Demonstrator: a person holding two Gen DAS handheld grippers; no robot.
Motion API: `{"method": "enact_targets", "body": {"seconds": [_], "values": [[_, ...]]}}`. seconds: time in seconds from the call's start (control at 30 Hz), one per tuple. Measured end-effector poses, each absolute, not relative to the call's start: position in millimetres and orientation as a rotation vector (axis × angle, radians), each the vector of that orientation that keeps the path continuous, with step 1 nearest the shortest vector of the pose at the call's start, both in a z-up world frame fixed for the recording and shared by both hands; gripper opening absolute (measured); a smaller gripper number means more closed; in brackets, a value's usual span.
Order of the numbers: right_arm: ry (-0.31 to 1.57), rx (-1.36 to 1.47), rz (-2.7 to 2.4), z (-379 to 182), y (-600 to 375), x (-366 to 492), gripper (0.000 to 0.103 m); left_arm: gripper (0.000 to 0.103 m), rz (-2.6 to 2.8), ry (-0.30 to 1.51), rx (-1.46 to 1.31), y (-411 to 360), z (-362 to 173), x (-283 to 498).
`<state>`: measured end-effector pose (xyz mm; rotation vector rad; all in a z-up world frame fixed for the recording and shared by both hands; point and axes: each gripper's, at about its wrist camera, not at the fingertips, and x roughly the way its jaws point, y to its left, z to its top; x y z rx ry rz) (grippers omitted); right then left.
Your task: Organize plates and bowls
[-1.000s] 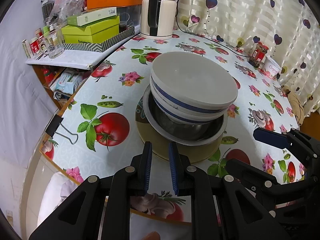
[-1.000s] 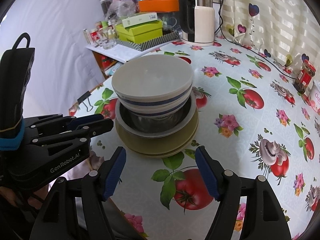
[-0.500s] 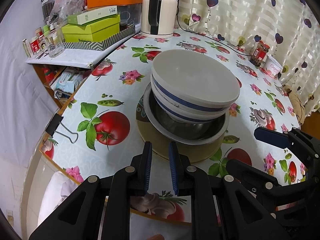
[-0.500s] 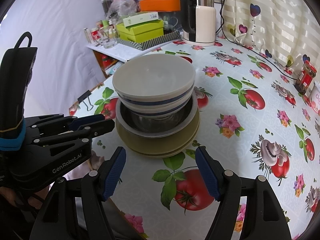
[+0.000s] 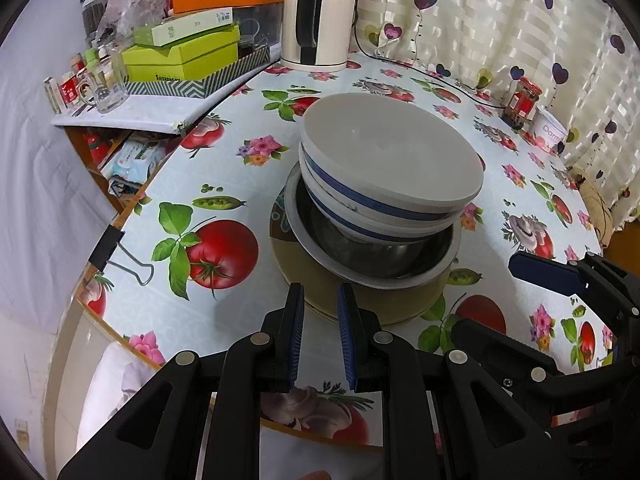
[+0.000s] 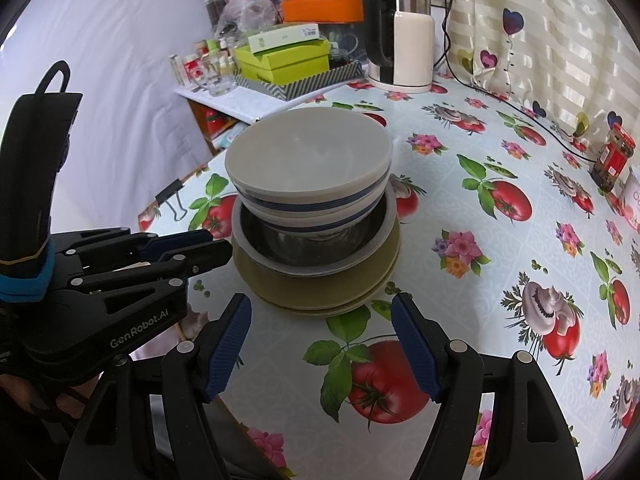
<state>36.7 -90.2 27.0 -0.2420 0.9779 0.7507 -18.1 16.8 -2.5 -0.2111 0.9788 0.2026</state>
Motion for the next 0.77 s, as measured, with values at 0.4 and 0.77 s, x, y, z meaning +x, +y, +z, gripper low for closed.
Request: {"method": "enact_targets", "body": {"seconds": [0.4, 0.77], "values": [[0.977, -0.246, 0.754, 26.2, -88.6, 36.7, 0.073, 0.018, 0.2, 0.989, -0.209, 14.7, -2.8, -16.1], [0.979, -0.247, 0.755, 23.4, -86.5, 36.2, 0.073, 0.018, 0.192, 0.985, -0.211, 12.6, -3.5, -15.8]]}}
